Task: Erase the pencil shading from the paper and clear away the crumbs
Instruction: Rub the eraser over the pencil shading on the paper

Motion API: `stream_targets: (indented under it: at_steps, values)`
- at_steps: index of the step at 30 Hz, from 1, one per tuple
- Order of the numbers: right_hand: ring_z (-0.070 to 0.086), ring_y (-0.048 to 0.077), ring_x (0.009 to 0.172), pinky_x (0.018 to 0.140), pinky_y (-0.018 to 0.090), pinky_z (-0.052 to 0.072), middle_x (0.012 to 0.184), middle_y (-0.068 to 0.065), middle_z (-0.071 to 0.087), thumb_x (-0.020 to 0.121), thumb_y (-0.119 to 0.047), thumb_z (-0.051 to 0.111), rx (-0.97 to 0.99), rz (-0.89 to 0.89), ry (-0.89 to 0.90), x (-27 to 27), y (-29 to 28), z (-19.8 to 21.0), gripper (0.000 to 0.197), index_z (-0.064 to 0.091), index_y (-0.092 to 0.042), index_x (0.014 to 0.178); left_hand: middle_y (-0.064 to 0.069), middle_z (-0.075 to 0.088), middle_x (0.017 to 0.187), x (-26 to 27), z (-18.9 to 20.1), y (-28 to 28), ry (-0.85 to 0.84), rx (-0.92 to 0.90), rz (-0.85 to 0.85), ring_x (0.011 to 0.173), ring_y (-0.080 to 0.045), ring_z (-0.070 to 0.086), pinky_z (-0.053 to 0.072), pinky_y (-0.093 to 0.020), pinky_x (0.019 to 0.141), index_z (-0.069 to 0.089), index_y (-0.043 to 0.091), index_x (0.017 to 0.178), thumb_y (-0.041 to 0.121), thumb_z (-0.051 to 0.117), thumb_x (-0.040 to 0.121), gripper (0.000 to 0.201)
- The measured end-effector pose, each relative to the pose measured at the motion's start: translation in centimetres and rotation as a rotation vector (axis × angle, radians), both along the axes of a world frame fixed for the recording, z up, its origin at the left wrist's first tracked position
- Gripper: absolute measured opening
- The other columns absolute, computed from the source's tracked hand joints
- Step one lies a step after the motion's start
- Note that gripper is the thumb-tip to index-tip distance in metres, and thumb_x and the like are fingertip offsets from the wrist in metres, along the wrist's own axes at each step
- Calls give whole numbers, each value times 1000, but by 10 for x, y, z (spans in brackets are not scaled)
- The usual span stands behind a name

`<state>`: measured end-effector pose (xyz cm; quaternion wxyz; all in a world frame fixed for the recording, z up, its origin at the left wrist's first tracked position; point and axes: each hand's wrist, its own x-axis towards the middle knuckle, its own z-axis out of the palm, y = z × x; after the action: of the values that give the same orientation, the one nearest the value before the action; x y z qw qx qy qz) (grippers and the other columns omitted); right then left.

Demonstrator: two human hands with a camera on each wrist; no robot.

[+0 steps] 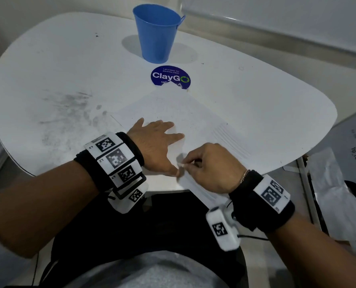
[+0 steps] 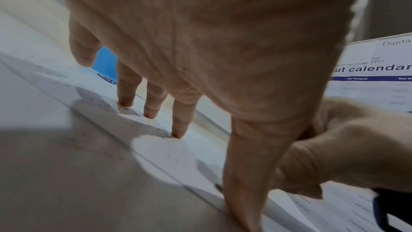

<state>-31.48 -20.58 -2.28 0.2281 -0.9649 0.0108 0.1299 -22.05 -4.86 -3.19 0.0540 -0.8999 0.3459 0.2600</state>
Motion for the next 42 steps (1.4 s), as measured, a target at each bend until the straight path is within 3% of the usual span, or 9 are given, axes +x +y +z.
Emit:
stream_targets:
  at_steps: [5, 11, 15, 20, 25, 30, 34, 39, 42]
  values:
    - [67, 12, 85, 81, 32, 55, 93, -10, 75, 92, -26, 61, -14, -159, -108, 12, -16, -4, 18, 78, -26, 98, 10, -12, 168, 0, 0, 0, -7, -7, 2, 155, -17, -9, -6, -52, 124, -3, 46, 158, 84, 51, 79, 103]
    - [53, -7, 58, 62, 15, 38, 55, -43, 51, 92, -25, 61, 16, 41, 3, 1, 3, -1, 19, 78, -31, 88, 10, -12, 168, 0, 0, 0, -2, 5, -2, 155, -17, -9, -5, -53, 124, -2, 45, 159, 88, 48, 76, 106]
    - [67, 12, 88, 81, 29, 53, 93, -13, 74, 93, -27, 60, -2, -196, -127, 17, -23, -8, 18, 78, -26, 98, 11, -13, 168, 1, -1, 2, 3, -19, 4, 155, -15, -10, -7, -51, 124, -3, 46, 158, 83, 51, 79, 102]
    - [53, -2, 55, 60, 18, 41, 53, -24, 56, 92, -25, 63, 105, -19, -7, 9, -11, -9, 15, 78, -25, 88, 11, -11, 168, 3, -6, 3, -5, -62, -12, 155, -14, -10, -7, -51, 124, 2, 47, 158, 82, 54, 77, 103]
    - [64, 2, 80, 72, 20, 44, 83, -14, 71, 93, -24, 64, 194, -266, -143, 25, -50, -11, 14, 78, -23, 91, 12, -10, 168, 6, -10, 5, -11, -73, -25, 155, -14, -10, -8, -49, 124, 2, 48, 157, 82, 55, 77, 103]
    - [60, -1, 71, 72, 22, 49, 78, -18, 68, 93, -23, 59, 104, -258, -154, 21, -36, -23, 22, 76, -24, 106, 10, -5, 168, 8, -9, 4, -15, -83, -34, 155, -14, -5, -9, -48, 124, 4, 48, 157, 82, 57, 75, 104]
    - [51, -9, 53, 57, 9, 31, 47, -30, 49, 94, -24, 62, 115, -72, -87, 13, -18, -20, 17, 77, -23, 101, 11, -7, 168, 7, -8, 3, -15, -46, -46, 155, -15, -5, -8, -50, 124, 2, 49, 157, 83, 57, 75, 105]
    - [53, 3, 62, 62, 21, 39, 63, -20, 55, 92, -23, 62, 25, -306, -218, 23, -45, -19, 17, 78, -20, 96, 9, -8, 169, 7, -6, 5, -42, -30, -74, 155, -15, -5, -7, -53, 124, 1, 48, 157, 83, 45, 83, 93]
    - [57, 13, 65, 66, 25, 43, 65, -15, 56, 94, -24, 59, 4, -209, -217, 15, -24, -23, 18, 76, -19, 98, 9, -5, 169, 6, -5, 3, -40, -51, -60, 155, -15, -2, -6, -53, 124, 6, 47, 158, 80, 49, 84, 92]
